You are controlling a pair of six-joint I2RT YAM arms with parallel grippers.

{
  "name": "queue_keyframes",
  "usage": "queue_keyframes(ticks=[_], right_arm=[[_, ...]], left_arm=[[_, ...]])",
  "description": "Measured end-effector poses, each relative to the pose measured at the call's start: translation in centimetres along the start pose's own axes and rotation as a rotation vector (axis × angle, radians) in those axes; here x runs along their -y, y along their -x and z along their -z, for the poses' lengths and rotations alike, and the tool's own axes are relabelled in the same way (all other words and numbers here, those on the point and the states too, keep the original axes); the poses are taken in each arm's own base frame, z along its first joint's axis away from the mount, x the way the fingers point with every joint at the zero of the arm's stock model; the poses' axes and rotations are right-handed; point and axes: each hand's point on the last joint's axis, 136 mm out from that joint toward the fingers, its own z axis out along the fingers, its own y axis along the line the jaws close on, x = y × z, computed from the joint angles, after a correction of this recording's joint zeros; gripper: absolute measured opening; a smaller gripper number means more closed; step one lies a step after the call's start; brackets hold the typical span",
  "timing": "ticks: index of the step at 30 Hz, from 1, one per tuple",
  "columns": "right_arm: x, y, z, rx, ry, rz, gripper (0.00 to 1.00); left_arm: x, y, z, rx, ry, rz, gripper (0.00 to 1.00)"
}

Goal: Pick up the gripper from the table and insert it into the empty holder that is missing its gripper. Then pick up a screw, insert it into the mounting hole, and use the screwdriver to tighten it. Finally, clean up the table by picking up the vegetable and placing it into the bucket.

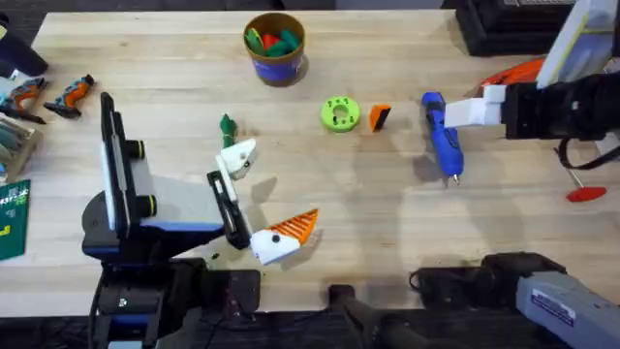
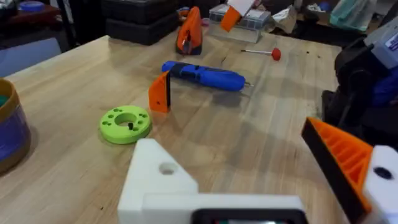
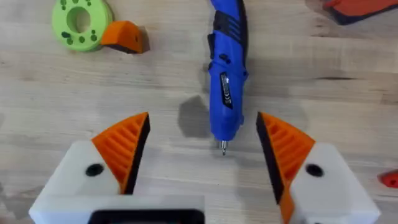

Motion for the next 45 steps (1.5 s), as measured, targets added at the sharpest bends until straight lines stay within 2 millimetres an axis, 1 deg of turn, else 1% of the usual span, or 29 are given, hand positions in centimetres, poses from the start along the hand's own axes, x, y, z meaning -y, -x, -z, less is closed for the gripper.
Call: queue_keyframes(ticks=[24,27,32,36,42,45], right_arm=[[0.0,0.0,0.0,0.0,0.0,-0.001,0.992],[-0.1,0.2,0.0,0.01,0.005,-0.035,0.991],[-0.9,0.8,0.0,0.03,0.051,-0.066,0.992],[-1.4,0.4,0.4,0.004,0.067,-0.071,0.991],[-3.4,0.8,2.1,-0.058,0.067,0.014,0.992],[-4.7,1.3,2.6,-0.086,0.067,0.074,0.99]], left_arm=[[0.1,0.0,0.0,0.0,-0.003,0.0,0.985],[0.1,0.0,0.0,0.0,-0.003,0.0,0.985],[0.1,0.0,0.0,0.0,-0.003,0.0,0.985],[0.1,0.0,0.0,0.0,-0.003,0.0,0.985],[0.1,0.0,0.0,0.0,-0.003,0.0,0.985],[0.1,0.0,0.0,0.0,-0.003,0.0,0.985]])
